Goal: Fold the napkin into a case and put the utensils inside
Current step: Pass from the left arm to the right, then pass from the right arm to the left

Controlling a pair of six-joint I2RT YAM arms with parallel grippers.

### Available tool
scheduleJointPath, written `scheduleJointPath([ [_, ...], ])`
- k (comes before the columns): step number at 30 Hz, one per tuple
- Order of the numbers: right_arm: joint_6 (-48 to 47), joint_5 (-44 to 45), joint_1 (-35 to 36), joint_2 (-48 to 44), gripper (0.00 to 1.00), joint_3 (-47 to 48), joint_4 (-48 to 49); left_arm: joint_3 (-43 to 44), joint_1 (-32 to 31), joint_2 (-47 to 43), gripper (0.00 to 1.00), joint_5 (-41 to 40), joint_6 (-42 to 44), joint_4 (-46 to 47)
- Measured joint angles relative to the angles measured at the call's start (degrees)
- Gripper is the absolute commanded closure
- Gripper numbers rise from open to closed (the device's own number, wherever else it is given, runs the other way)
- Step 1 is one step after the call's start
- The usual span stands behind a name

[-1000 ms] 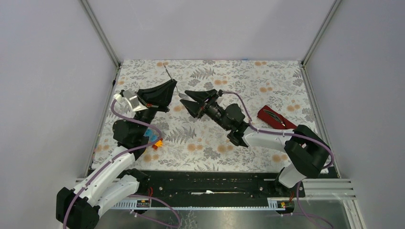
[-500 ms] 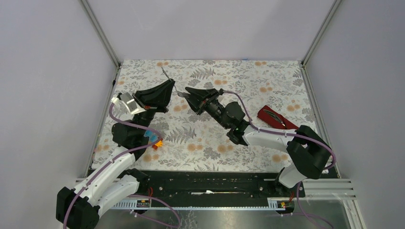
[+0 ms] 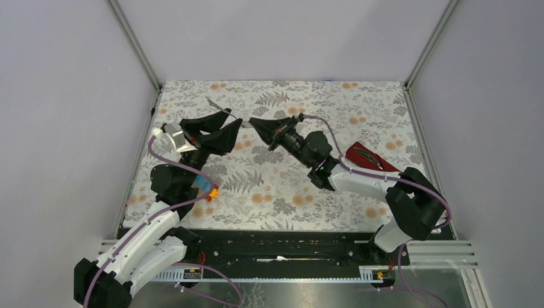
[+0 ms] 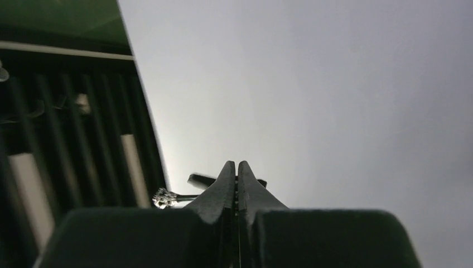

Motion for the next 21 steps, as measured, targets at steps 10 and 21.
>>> scheduleJointPath([
  [10, -56.78, -30.91, -33.70, -2.71, 1.00, 12.17, -39.98, -0.96, 0.02, -14.78, 0.01, 9.38, -10.34, -34.60],
  [21, -144.41, -48.72, -33.03, 1.03, 1.00, 40.96, -109.63, -0.74, 0.02, -5.62, 0.04, 24.52, -17.59, -48.15],
])
